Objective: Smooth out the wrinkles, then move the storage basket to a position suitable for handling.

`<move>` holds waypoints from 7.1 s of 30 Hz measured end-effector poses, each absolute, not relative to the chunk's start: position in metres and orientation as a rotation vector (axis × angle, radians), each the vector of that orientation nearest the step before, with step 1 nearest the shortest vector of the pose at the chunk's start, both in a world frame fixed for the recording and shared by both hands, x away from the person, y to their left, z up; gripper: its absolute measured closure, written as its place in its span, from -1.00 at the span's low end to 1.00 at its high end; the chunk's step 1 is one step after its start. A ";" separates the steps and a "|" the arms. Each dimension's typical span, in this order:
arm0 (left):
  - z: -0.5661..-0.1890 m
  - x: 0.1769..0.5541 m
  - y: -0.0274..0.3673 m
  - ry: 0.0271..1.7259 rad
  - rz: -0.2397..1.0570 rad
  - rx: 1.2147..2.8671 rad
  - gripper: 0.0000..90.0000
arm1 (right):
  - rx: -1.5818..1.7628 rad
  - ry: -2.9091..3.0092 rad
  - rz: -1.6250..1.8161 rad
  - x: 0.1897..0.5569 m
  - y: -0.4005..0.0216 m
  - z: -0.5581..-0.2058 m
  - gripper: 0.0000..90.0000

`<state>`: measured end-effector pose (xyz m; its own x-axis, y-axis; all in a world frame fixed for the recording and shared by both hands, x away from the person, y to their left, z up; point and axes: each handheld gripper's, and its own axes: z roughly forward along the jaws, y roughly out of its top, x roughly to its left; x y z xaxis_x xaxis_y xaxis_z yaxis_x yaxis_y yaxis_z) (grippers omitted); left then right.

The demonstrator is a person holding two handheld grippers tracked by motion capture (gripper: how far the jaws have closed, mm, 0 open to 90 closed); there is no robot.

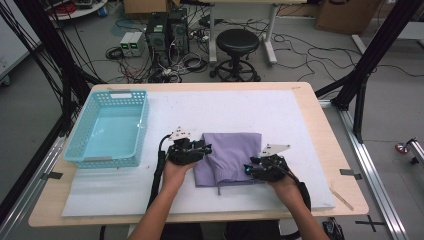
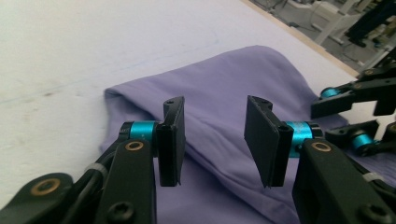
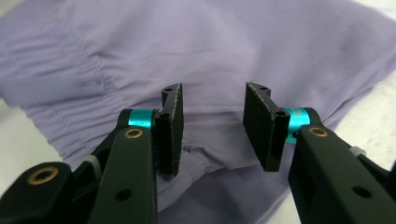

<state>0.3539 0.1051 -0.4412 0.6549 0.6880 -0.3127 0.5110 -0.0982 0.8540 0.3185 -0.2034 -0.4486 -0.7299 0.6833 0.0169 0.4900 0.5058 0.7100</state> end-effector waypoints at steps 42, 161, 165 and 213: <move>-0.446 0.363 0.089 1.008 0.124 1.874 0.35 | 1.228 2.257 1.119 0.363 -0.239 -0.436 0.58; -0.374 0.281 0.328 1.115 0.665 1.476 -0.49 | 1.193 2.022 1.222 0.292 -0.315 -0.408 -0.53; -0.375 0.286 0.343 1.171 0.679 1.451 -0.46 | 1.201 2.019 1.221 0.291 -0.317 -0.408 -0.53; -0.413 0.303 0.431 1.497 0.737 1.488 -0.23 | 1.198 2.039 1.203 0.293 -0.315 -0.411 -0.53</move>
